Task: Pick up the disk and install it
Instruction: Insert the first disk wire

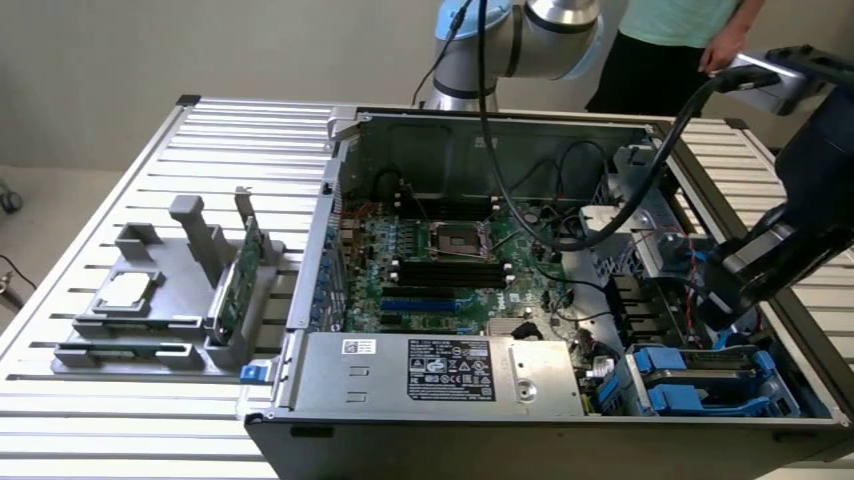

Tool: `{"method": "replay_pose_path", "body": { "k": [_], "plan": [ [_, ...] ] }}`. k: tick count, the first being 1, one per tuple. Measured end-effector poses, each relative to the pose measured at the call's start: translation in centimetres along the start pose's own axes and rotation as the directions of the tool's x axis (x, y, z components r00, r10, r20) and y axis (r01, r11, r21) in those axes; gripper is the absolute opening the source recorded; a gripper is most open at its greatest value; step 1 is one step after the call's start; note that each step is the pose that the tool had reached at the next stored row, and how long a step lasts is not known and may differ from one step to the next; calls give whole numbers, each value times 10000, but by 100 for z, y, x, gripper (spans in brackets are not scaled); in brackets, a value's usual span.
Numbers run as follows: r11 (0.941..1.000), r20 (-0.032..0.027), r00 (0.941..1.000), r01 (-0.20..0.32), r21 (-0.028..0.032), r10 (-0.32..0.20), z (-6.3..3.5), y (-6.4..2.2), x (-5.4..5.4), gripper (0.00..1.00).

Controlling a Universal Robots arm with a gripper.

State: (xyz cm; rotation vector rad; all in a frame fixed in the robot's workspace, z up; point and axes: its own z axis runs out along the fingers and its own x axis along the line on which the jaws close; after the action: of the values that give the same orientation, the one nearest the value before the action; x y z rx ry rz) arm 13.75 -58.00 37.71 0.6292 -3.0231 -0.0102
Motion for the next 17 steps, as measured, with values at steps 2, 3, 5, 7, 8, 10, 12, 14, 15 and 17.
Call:
{"method": "replay_pose_path", "body": {
  "k": [2,3,5,7,8,10,12,14,15,17],
  "plan": [
    [9994,6,9994,-339,-18,339,0,0,0,11],
    [9987,8,9987,-517,-27,517,0,0,0,11],
    [9963,13,9963,-856,-45,856,0,0,0,11],
    [9928,17,9928,-1197,-63,1197,0,0,0,11],
    [9906,18,9906,-1365,-72,1365,0,0,0,11],
    [9855,22,9855,-1696,-91,1696,1,0,0,11],
    [9794,25,9795,-2015,-107,2016,0,0,0,11],
    [9742,26,9743,-2252,-120,2253,-1,0,-1,11],
    [9721,26,9722,-2341,-125,2341,-2,0,-1,11],
    [9689,28,9690,-2471,-134,2471,-4,2,-4,11]
  ]
}}
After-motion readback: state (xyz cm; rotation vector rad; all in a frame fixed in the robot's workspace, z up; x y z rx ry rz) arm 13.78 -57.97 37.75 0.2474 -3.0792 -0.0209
